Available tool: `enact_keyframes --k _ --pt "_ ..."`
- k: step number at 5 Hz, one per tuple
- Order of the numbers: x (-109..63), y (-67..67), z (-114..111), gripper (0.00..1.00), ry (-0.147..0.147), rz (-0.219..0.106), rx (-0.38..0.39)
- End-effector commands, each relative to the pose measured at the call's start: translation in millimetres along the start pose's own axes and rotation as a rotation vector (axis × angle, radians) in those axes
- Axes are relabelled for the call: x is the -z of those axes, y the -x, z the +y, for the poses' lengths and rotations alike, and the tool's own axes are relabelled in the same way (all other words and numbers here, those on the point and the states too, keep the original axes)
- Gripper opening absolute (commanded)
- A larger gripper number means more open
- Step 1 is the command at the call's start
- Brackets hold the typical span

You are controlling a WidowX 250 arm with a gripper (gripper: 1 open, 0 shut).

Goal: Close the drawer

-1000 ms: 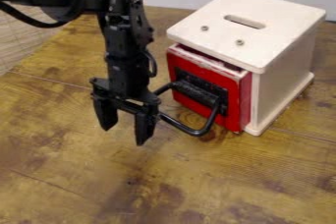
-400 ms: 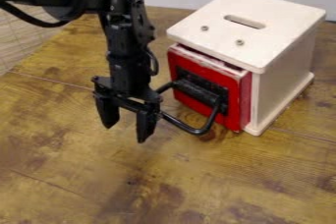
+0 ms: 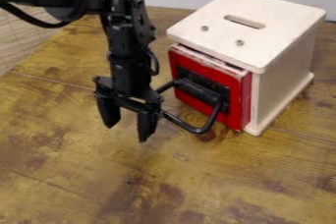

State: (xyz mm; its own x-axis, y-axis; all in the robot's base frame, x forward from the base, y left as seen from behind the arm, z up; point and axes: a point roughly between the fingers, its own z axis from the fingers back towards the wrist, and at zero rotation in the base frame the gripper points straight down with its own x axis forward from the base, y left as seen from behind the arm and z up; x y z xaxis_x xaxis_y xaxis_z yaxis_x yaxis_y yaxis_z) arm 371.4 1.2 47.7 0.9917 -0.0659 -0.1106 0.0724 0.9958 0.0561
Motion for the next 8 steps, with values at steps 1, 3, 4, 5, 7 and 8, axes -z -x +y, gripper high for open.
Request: enact_keyframes --k 1,3,4,5,7,8 --pt "-12.5 -4.9 11 1.00 -0.003 -0.058 -0.047" --pt "-12.4 -0.4 10 1.00 0.001 -0.060 -0.058" --pt "-17.1 0.1 10 1.00 0.003 -0.061 -0.061" --pt "-21.4 -0.9 9 1.00 0.007 -0.065 -0.063" --pt "-28.5 -2.4 9 1.00 0.011 -0.070 -0.066" --pt "-29.7 -3.4 8 1.00 0.013 -0.072 -0.069"
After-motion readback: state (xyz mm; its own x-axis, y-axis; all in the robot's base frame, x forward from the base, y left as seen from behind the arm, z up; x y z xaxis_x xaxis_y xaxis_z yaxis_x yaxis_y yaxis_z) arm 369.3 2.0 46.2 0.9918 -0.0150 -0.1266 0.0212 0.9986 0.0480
